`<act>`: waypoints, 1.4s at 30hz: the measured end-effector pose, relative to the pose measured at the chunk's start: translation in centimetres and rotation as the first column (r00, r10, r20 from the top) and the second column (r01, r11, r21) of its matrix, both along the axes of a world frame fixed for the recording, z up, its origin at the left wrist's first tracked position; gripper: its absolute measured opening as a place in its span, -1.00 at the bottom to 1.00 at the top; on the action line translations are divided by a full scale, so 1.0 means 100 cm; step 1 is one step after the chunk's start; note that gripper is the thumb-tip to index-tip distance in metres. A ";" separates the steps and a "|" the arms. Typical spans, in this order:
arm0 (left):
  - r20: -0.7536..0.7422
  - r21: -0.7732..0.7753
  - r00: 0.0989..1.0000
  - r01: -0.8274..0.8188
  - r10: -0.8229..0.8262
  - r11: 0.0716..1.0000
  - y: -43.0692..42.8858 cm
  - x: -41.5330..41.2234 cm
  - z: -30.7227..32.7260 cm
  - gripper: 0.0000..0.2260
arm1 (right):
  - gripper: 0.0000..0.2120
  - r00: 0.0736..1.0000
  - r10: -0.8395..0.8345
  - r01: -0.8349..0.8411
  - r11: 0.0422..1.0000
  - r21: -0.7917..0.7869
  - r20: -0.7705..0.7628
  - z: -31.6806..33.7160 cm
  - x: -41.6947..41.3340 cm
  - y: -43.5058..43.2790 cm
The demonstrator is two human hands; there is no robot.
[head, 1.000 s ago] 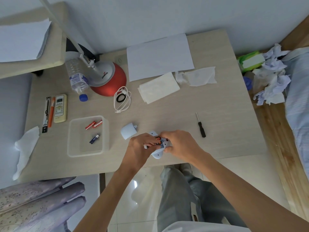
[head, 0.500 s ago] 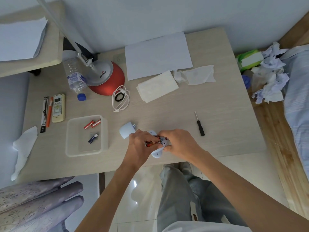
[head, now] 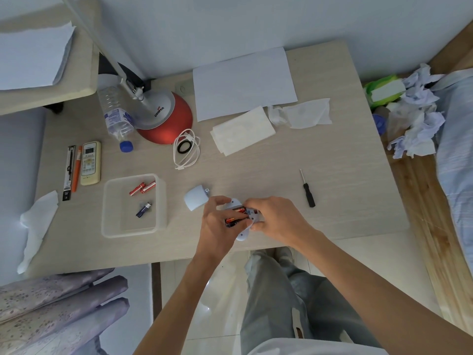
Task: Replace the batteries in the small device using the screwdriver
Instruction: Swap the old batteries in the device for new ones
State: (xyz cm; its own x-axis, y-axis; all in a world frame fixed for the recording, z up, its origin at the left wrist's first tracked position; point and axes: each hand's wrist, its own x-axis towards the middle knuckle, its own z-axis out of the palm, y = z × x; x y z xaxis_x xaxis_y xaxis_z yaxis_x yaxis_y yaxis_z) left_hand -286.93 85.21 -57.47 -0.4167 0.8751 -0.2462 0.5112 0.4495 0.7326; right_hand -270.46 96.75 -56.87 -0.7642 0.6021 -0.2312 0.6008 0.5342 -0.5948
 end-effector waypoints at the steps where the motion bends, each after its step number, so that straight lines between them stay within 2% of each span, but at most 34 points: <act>1: 0.026 -0.007 1.000 -0.009 0.009 1.000 0.001 0.000 0.001 -0.81 | -0.54 1.000 0.001 -0.001 1.000 -0.003 -0.002 0.000 0.000 0.000; 8: 0.060 -0.031 0.997 -0.044 0.046 0.999 0.005 -0.003 -0.003 -0.82 | -0.52 1.000 0.019 -0.019 1.000 0.019 -0.008 -0.005 0.000 0.000; 16: 0.151 -0.008 0.987 0.052 -0.050 0.999 0.009 -0.011 0.000 -0.87 | -0.52 0.999 0.038 -0.038 0.996 0.075 0.001 -0.008 0.001 -0.002; 21: 0.210 0.027 0.968 0.133 -0.136 0.991 0.008 -0.022 0.000 -0.82 | -0.52 0.998 0.062 -0.062 0.992 0.109 0.008 -0.009 0.000 -0.003; 25: 0.172 0.044 0.965 0.195 -0.199 0.980 0.007 -0.026 -0.004 -0.88 | -0.54 0.998 0.064 -0.064 0.989 0.135 0.006 -0.007 0.001 -0.004; 30: 0.149 0.106 0.969 0.180 -0.195 0.978 0.003 -0.026 -0.009 -0.84 | -0.53 0.997 0.077 -0.079 0.986 0.147 0.017 -0.009 0.001 -0.006; 38: 0.102 0.103 0.981 0.154 -0.165 0.983 0.000 -0.022 -0.007 -0.81 | -0.53 0.998 0.057 -0.054 0.984 0.168 -0.009 -0.010 0.004 -0.009; 40: 0.093 0.111 0.989 0.108 -0.119 0.988 -0.006 -0.020 -0.004 -0.77 | -0.52 0.998 0.057 -0.056 0.985 0.163 -0.003 -0.010 0.005 -0.009; 42: 0.149 0.119 0.989 -0.034 0.016 0.992 -0.012 -0.024 0.006 -0.67 | -0.53 0.999 0.047 -0.047 0.989 0.141 0.002 -0.010 0.006 -0.007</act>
